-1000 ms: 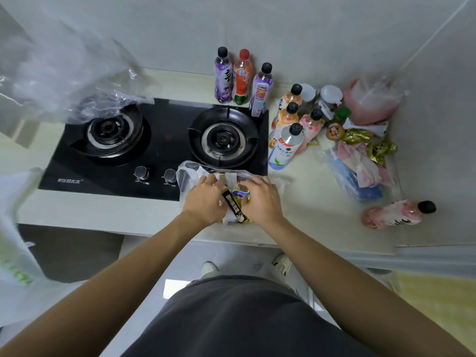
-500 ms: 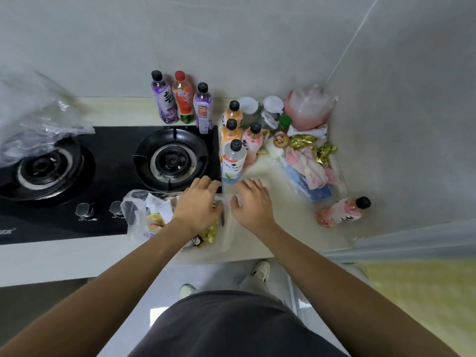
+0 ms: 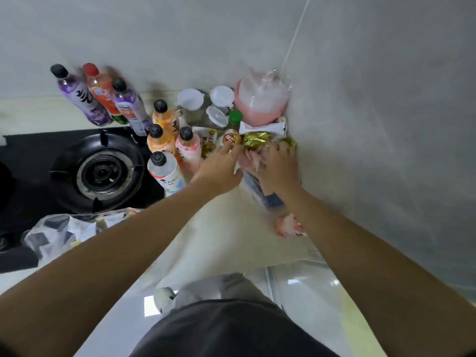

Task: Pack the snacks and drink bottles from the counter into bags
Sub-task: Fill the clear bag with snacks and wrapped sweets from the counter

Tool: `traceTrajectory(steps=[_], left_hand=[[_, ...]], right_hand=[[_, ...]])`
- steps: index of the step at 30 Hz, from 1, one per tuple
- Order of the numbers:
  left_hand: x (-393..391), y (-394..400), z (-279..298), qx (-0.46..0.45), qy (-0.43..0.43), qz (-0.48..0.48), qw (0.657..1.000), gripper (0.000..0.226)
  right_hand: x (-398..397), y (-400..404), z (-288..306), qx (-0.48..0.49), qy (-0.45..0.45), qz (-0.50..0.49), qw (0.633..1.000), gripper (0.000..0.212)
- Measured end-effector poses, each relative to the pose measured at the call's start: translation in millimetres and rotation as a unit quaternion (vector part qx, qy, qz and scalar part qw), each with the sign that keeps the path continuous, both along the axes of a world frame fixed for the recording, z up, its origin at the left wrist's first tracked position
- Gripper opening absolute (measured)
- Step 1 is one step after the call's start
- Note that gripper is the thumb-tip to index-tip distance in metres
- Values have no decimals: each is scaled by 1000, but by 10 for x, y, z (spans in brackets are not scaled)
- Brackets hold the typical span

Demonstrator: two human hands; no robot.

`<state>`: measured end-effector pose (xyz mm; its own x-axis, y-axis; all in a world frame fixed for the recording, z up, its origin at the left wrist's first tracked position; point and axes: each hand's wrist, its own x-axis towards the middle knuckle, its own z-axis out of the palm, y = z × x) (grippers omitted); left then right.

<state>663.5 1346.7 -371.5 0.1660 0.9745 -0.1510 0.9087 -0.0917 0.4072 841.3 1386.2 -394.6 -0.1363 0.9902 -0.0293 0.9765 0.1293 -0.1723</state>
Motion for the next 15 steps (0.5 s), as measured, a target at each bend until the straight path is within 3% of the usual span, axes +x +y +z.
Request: traceTrajectory(steps=[4,9,15], left_hand=[[301,535,-207,-6,-15,11,1000,62],[486,918,-429,-4,15,-7,1000,64],[564,1057,-617,40,67,-2,997,48]], right_hand=[[222,290,-11,-53,72,-11,996,88],[369,534,-210,-65,55,26,996,60],[419,596,-367,-49,-42,77,995,53]])
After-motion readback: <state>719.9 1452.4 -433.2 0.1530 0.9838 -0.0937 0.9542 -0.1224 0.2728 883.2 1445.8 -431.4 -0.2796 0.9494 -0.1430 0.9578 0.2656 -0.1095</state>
